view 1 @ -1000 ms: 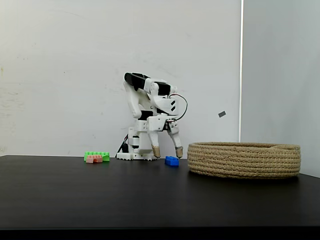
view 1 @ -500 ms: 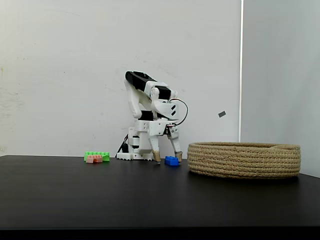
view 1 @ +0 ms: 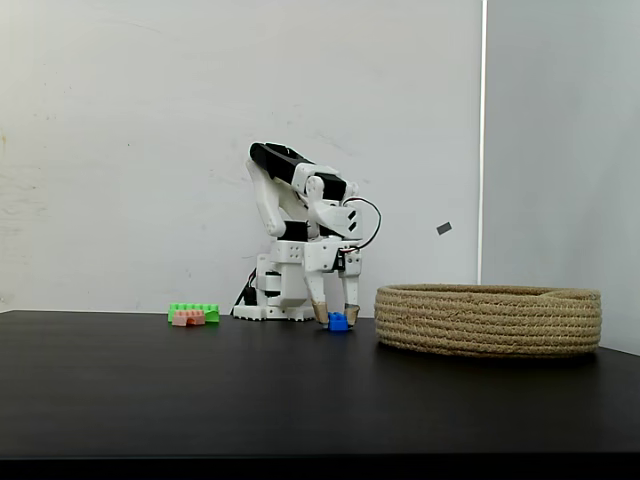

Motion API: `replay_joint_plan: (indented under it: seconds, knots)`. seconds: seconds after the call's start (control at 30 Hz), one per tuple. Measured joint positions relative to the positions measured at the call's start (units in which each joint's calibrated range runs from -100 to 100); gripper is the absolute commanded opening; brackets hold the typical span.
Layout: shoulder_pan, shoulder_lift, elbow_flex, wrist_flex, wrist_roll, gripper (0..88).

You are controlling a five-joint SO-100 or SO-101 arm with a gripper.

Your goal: Place the lego blocks in the tray

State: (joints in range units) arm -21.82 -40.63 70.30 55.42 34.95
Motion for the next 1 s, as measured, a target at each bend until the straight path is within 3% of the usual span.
replay_joint_plan:
  seconds: [0.37, 0.63, 0.9, 1.0]
  knots:
    - [4.4, -2.0, -24.3, 13.2, -0.7, 0.0]
    - [3.9, 12.6, -46.8, 11.5, -1.2, 0.0]
    - [2.1, 29.3, -57.7, 7.1, -3.0, 0.3]
    - [1.9, 34.0, -60.0, 5.6, -3.4, 22.8]
